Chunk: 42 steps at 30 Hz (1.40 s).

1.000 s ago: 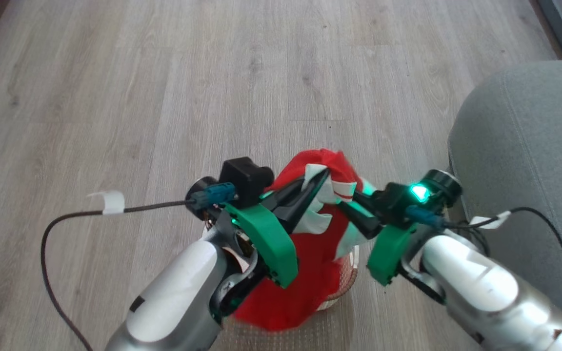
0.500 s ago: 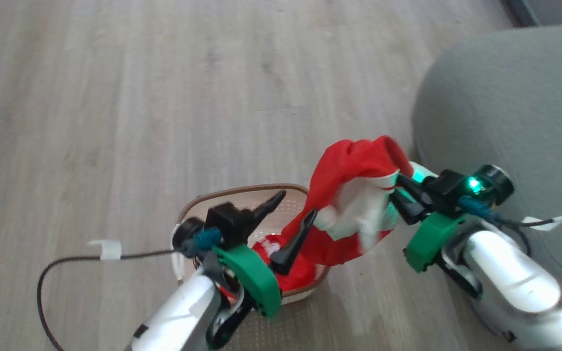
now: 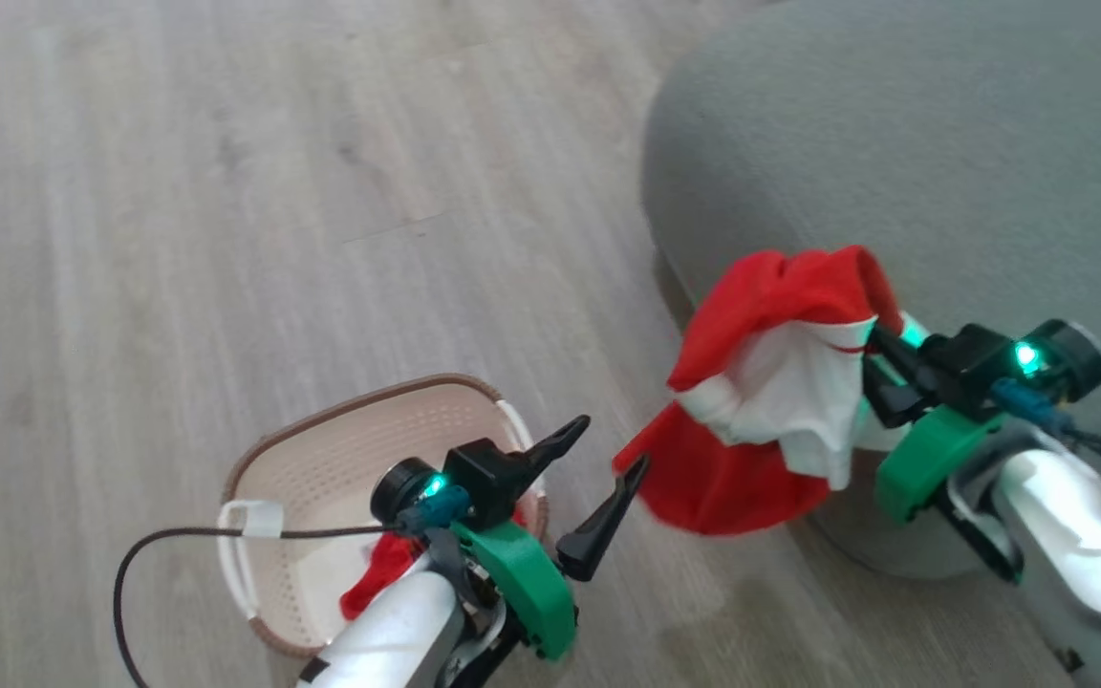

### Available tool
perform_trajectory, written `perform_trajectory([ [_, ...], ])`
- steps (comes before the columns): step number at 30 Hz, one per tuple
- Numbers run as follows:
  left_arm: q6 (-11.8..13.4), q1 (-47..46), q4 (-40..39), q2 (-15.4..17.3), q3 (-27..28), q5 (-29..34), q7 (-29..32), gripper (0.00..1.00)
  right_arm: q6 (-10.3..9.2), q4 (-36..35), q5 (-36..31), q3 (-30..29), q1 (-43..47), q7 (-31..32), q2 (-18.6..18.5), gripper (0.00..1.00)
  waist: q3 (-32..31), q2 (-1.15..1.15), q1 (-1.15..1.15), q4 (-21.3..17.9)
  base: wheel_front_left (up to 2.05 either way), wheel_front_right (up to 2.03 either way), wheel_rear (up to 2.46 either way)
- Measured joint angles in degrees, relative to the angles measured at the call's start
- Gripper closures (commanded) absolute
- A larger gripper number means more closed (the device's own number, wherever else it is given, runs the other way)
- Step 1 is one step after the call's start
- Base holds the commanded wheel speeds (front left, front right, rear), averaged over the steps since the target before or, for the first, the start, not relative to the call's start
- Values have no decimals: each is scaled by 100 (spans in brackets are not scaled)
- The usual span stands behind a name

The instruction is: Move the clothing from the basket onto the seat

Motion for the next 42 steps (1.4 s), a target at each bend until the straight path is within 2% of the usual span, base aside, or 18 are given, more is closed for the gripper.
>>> perform_trajectory([
  [5, -8, -3, -48, -40, -2, 89, 0, 0, 0, -41, -90, -286, 53, 0, -1, 100, 63, 0, 0, -252, 0, 0, 0],
  [10, -9, -9, -79, -45, -16, 183, -1, 0, 0, -46, -129, -576, 91, 0, 62, 100, 182, 0, 0, -245, 0, 0, 0],
  [13, -9, -84, -81, -45, -35, 243, -5, 0, 0, -7, -191, -946, 22, 0, 148, 100, 352, 0, 0, -198, 0, 0, 0],
  [19, -9, -617, -171, 80, -107, 335, -7, 0, 0, 356, -229, -1791, -1165, 0, 448, 100, 985, 0, 0, -55, 0, 0, 0],
  [26, -10, -1167, -358, 511, -132, 334, -7, 0, 0, 940, -603, -3296, -3343, 123, 263, 100, 2084, 0, 2, 273, 0, 0, 0],
  [27, -10, -1167, -358, 511, -132, 334, -7, 0, 0, 940, -603, -3296, -3343, 123, 263, 100, 2084, 0, 2, 273, 0, 0, 0],
  [32, -9, -1402, -575, 771, -92, 334, -8, 0, 0, 1068, -1057, -4712, -4779, 505, -291, 100, 2888, 0, 3, 561, 0, 0, 0],
  [35, -10, -1483, -745, 865, 41, 334, -9, 0, 0, 1077, -1472, -5290, -5211, 747, -503, 100, 3319, 0, 2, 741, 0, 0, 0],
  [38, -9, -1546, -909, 955, 103, 349, -24, 0, 0, 1221, -1701, -5813, -5278, 844, -434, 100, 3729, 0, 2, 879, 0, 0, 0],
  [39, -9, -1589, -975, 987, 77, 394, -24, 0, 0, 1403, -1864, -6199, -5233, 858, -282, 100, 3978, 0, 3, 944, 0, 0, 0],
  [42, -10, -1610, -1032, 1062, 20, 444, -24, 0, 0, 1675, -2118, -6719, -4977, 740, -22, 100, 4294, 0, 2, 1008, 0, 0, 0],
])
